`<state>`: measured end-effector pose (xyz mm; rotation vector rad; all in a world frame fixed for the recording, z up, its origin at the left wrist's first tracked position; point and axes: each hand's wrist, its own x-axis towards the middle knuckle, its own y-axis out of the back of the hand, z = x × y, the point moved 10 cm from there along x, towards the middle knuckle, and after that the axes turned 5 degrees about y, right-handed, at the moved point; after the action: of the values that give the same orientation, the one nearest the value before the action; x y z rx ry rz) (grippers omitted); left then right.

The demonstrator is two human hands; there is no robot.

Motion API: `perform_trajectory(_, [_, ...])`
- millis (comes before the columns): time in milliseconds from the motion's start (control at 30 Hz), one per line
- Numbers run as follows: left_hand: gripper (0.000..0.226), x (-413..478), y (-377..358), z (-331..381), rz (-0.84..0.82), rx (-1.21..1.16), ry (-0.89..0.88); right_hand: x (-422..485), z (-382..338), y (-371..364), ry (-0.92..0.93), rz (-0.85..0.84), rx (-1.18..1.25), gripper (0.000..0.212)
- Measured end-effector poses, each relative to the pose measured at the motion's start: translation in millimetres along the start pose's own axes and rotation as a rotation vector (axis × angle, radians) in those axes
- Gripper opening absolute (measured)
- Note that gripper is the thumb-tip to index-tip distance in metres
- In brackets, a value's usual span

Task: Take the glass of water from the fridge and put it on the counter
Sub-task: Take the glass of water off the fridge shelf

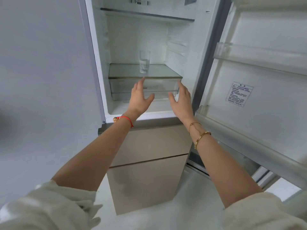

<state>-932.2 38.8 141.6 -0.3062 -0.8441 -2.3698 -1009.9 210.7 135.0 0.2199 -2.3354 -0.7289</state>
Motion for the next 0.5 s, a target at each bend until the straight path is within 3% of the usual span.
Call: perform_trajectory(500, [0.093,229.0,-1.6,-66.6,0.026,-0.008,0.117,199.2,29.9,-115.3,-0.084,-0.065,0.144,0.074])
